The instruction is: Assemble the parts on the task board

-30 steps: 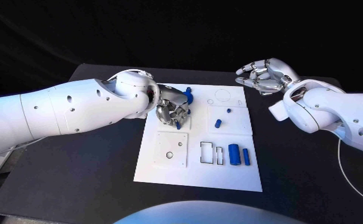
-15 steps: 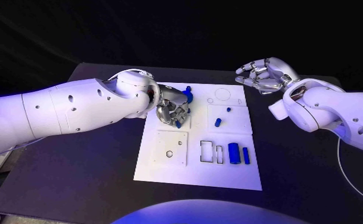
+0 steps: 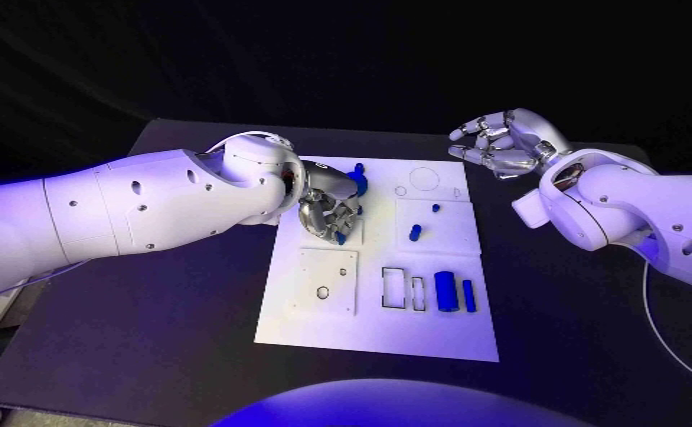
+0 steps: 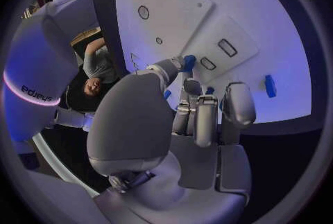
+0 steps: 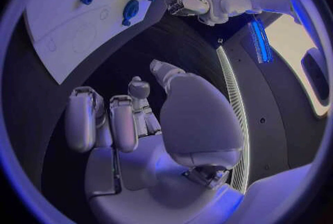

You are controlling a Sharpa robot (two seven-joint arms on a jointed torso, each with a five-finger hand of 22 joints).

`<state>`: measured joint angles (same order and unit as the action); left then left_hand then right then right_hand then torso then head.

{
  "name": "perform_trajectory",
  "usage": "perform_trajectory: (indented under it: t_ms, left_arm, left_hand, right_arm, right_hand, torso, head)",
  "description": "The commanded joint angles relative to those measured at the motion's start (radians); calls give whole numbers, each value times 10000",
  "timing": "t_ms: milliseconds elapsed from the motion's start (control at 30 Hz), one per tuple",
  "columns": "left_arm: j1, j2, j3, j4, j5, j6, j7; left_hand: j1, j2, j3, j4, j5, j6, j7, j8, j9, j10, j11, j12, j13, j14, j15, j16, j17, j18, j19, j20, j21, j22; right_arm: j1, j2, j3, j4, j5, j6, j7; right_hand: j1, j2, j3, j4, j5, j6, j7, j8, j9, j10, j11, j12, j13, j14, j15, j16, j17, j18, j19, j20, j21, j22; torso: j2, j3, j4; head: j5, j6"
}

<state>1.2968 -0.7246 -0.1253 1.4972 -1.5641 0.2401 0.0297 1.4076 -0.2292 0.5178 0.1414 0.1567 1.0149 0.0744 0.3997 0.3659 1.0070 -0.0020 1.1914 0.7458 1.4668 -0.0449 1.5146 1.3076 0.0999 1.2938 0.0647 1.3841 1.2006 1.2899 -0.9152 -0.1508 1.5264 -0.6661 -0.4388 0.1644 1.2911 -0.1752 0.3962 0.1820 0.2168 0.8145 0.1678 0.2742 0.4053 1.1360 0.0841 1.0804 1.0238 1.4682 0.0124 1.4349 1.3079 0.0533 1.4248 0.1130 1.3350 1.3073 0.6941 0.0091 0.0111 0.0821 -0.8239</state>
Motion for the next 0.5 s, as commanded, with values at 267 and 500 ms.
perform_trajectory:
  t_ms: [267,500]
  left_arm:
    - [-5,1,2,5,-24,-242,-169]
    - [-9,-67,2,31,16,-638,-377]
  left_hand:
    - [-145,327,36,168,25,392,-192,401,254,350,-142,14,156,600,-204,121,1617,-196,187,-60,136,189]
    - [-155,332,295,204,44,353,-243,647,415,930,-240,204,588,699,-298,204,1804,-262,429,-144,303,496]
  right_arm:
    - [-10,2,0,-4,-96,147,15]
    - [-17,3,-1,-13,-97,139,18]
  right_hand:
    - [-79,76,3,93,62,-42,16,92,24,58,-17,35,15,369,-60,-46,51,73,-19,-5,-11,1112]
    - [-79,76,3,93,62,-42,16,92,24,58,-17,35,15,369,-60,-46,51,73,-19,-5,-11,1112]
  torso:
    - [4,1,3]
    - [7,5,3]
  head:
    - [-12,-12]
    - [-1,-19]
